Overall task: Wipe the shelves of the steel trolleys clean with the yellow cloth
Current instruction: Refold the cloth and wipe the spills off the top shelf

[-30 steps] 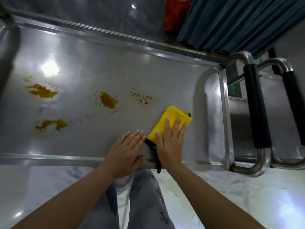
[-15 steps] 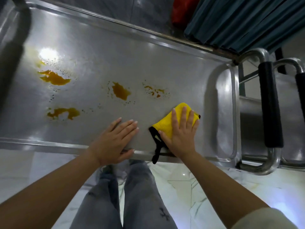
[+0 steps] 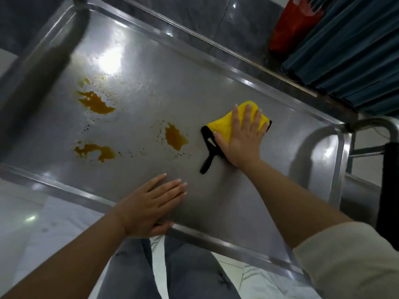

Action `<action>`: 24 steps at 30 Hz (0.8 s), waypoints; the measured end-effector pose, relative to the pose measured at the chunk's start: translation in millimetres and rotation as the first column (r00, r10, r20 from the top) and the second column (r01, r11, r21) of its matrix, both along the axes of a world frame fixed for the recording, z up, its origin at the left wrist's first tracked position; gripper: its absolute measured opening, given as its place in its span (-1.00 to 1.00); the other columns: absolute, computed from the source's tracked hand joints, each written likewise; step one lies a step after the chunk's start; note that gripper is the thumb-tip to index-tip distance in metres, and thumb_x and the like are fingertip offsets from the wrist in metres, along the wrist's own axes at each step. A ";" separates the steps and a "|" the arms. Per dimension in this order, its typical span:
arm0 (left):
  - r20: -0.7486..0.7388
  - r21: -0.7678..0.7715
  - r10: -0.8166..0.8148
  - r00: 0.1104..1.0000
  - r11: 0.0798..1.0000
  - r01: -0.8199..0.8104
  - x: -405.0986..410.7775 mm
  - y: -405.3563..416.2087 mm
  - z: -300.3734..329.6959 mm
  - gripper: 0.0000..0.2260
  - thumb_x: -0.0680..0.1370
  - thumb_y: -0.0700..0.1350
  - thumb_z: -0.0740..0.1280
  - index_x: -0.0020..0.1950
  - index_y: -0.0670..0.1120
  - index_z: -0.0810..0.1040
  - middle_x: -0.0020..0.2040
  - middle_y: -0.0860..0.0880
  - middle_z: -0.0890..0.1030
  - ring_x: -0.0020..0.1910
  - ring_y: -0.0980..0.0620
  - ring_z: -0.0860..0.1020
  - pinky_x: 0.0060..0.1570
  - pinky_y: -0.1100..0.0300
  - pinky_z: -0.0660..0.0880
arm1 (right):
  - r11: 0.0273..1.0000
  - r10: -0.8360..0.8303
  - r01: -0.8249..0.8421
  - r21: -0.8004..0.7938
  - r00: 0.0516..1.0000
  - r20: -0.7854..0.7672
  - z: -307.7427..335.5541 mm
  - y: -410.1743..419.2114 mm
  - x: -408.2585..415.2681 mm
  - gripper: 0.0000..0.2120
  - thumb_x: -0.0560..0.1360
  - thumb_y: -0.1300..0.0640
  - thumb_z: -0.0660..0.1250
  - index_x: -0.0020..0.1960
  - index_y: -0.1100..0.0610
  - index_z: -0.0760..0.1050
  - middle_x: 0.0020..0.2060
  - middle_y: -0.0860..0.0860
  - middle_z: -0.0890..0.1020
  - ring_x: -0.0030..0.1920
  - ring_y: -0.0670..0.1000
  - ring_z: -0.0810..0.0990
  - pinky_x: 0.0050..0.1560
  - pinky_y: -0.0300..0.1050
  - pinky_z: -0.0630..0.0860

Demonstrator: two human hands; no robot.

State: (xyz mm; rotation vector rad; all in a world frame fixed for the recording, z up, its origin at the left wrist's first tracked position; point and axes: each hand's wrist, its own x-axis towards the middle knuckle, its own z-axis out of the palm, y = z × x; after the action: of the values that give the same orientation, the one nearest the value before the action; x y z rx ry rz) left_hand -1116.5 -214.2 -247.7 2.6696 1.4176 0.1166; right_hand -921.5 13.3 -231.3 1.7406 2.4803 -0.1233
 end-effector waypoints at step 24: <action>0.103 -0.046 0.019 0.995 0.999 -0.014 -2.6 0.8 -11.3 -0.36 0.51 0.22 0.21 0.49 -0.12 0.31 0.50 -0.12 0.29 0.51 -0.10 0.21 0.43 -0.11 0.14 | 0.969 0.091 -0.136 -0.208 0.973 -0.210 19.2 63.4 -62.9 -0.41 0.59 0.11 0.12 0.56 0.08 -0.03 0.56 0.01 -0.05 0.54 0.09 -0.21 0.49 0.17 -0.17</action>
State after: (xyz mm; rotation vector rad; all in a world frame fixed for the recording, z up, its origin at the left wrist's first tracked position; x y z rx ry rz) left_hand -1119.0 -213.3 -259.0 2.5764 1.3940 0.2185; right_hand -984.3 76.7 -212.1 1.5605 2.5766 -0.5674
